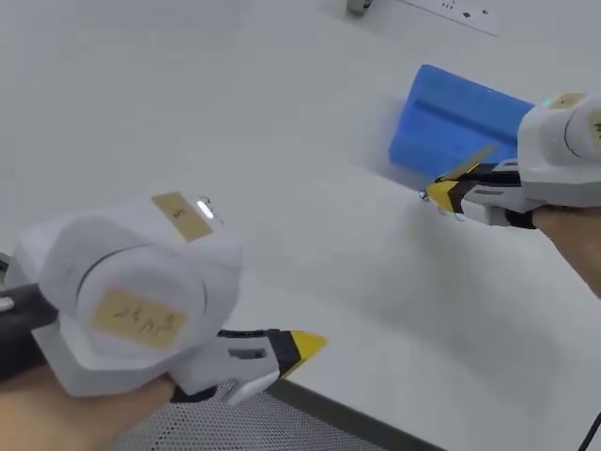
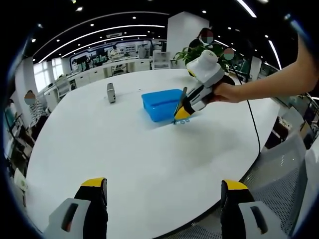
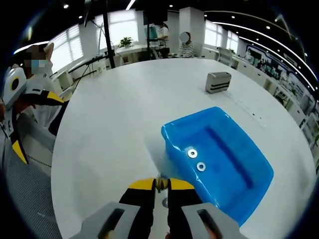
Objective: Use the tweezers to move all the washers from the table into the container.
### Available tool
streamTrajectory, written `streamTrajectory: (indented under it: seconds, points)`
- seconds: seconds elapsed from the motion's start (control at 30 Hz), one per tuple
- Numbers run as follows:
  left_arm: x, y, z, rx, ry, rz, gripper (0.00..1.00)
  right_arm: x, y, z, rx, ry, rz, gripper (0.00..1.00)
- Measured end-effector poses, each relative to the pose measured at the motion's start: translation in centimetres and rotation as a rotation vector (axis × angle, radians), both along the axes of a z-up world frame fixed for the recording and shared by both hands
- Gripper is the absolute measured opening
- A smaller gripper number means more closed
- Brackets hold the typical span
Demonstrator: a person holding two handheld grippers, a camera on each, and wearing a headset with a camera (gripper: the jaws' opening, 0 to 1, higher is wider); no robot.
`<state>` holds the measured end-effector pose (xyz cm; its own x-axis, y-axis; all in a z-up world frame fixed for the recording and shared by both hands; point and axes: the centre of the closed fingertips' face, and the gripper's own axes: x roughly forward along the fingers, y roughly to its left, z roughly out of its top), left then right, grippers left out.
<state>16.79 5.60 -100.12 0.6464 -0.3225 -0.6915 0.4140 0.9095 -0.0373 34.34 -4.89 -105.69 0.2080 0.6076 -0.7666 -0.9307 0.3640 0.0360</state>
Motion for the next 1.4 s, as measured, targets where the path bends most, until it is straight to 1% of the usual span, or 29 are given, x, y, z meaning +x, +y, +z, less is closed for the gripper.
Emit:
streamTrajectory:
  seconds: [0.17,0.27,0.4,0.6,0.7,0.83,0.93,1.0,1.13,1.4]
  points:
    - [0.1,0.2,0.0,0.0,0.002,0.006,0.97,0.0,-0.2,-0.3,-0.01,0.008,-0.002,0.05]
    - [0.1,0.2,-0.1,0.003,0.003,0.006,0.96,-0.2,-0.1,-0.6,-0.012,0.028,-0.001,0.04]
    - [0.1,0.1,0.0,-0.001,0.0,0.009,0.96,-0.4,-0.1,-0.7,-0.018,0.034,0.003,0.02]
    - [0.2,0.2,0.1,-0.002,-0.003,0.008,0.96,-0.5,-0.6,-0.2,-0.024,0.042,-0.005,0.03]
    - [0.3,0.2,0.2,-0.003,-0.008,0.007,0.96,-0.8,-1.0,-0.2,-0.041,0.05,-0.005,0.02]
    - [0.3,0.3,0.4,-0.003,-0.014,0.007,0.96,-1.4,-1.5,0.3,-0.063,0.059,0.008,0.02]
    - [0.4,0.3,0.6,-0.003,-0.021,0.007,0.96,-2.4,-2.4,0.5,-0.103,0.078,0.043,0.02]
    - [0.3,0.3,0.7,-0.002,-0.025,0.006,0.96,-2.9,-3.0,0.3,-0.133,0.084,0.064,0.02]
    - [0.2,0.3,0.8,0.001,-0.028,0.002,0.96,-4.0,-4.2,0.1,-0.177,0.101,0.085,0.01]
    - [-0.2,0.3,0.9,0.005,-0.03,-0.002,0.96,-5.3,-5.9,0.0,-0.242,0.125,0.123,0.01]
